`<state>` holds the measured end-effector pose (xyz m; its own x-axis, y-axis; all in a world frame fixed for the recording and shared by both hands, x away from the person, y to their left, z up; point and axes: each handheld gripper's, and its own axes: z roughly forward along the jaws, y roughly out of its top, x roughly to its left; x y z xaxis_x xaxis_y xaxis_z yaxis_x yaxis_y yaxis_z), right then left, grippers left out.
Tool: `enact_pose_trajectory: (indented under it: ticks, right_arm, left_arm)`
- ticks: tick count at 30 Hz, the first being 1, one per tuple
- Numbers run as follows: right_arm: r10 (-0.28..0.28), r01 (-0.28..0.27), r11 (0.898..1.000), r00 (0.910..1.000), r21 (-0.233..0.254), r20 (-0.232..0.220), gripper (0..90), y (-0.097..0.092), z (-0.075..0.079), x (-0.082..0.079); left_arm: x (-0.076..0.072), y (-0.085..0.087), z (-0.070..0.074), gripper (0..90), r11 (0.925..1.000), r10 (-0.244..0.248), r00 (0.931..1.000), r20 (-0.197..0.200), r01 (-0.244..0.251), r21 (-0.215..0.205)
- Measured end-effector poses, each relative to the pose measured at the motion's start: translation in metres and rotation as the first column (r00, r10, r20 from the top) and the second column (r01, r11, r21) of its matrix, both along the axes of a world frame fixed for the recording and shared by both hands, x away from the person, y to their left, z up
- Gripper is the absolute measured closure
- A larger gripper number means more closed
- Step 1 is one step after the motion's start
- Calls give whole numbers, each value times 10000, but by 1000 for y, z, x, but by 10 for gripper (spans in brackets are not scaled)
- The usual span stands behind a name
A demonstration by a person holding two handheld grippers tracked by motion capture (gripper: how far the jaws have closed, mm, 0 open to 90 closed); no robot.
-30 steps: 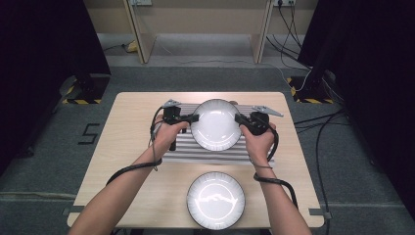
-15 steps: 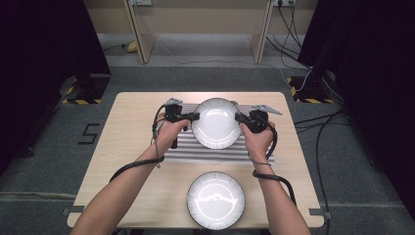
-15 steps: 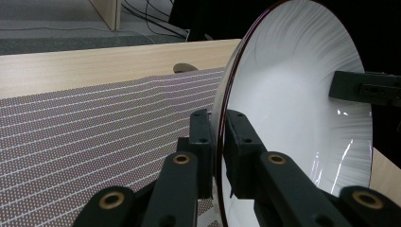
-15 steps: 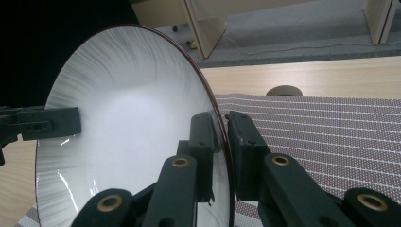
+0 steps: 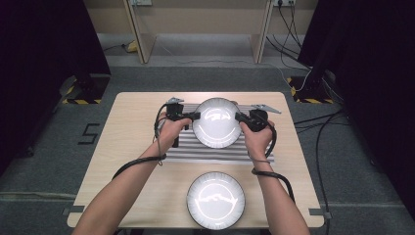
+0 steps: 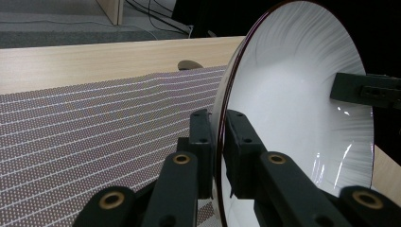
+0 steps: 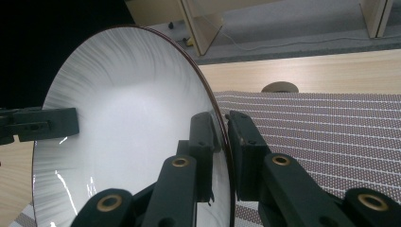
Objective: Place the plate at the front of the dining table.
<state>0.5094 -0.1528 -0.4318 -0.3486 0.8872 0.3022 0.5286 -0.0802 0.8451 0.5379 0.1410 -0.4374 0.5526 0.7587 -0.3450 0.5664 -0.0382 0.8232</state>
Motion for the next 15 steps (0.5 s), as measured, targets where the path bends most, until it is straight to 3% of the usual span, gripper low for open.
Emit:
enact_pose_trajectory:
  ticks: [15]
  right_arm:
    - [-81,79,9999,9999,-118,-122,807,1,-4,6]
  left_arm:
    - [7,-1,-6,811,9999,124,9999,-120,-124,-3]
